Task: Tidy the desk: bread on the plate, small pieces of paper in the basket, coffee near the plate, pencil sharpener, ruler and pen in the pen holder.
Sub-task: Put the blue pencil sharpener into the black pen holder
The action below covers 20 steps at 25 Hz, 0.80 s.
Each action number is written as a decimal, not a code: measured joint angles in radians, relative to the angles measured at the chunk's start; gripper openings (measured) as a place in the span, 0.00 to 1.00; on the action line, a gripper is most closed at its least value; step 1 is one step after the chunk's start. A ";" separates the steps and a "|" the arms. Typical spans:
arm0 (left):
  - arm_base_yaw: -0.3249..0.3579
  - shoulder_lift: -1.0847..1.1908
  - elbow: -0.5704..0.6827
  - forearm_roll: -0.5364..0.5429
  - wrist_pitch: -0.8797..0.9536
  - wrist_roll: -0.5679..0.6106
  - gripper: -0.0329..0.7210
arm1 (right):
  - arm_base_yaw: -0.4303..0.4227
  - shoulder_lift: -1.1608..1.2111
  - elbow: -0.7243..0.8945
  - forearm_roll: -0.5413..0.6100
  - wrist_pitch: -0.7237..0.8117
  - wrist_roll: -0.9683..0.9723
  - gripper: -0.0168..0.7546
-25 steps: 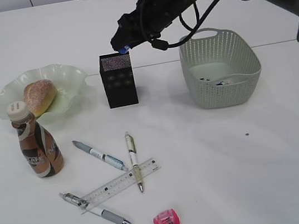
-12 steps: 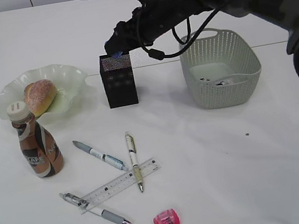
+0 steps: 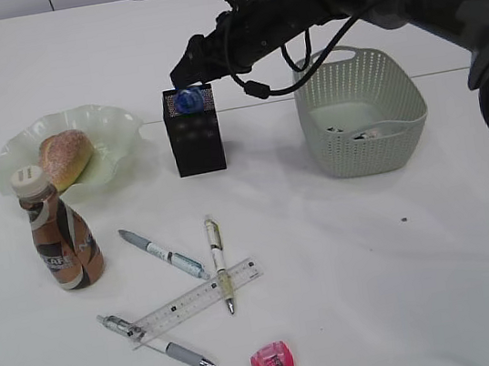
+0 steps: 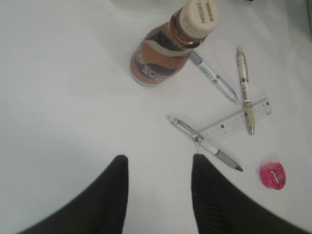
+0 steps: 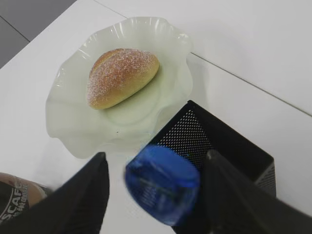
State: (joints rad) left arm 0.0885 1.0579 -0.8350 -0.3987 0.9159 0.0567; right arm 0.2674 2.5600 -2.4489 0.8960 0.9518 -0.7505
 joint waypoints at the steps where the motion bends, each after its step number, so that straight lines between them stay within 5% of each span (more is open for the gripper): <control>1: 0.000 0.000 0.000 0.000 0.000 0.000 0.47 | 0.000 0.000 0.000 0.000 0.000 0.000 0.61; 10: 0.000 0.000 0.000 0.000 0.000 0.000 0.47 | 0.000 0.000 0.000 -0.011 0.006 0.092 0.63; 20: 0.000 0.000 0.000 0.000 0.000 0.000 0.47 | 0.040 -0.087 -0.002 -0.428 0.207 0.481 0.63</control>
State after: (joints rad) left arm 0.0885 1.0579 -0.8350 -0.3987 0.9163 0.0567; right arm 0.3074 2.4734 -2.4505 0.4678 1.1587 -0.2696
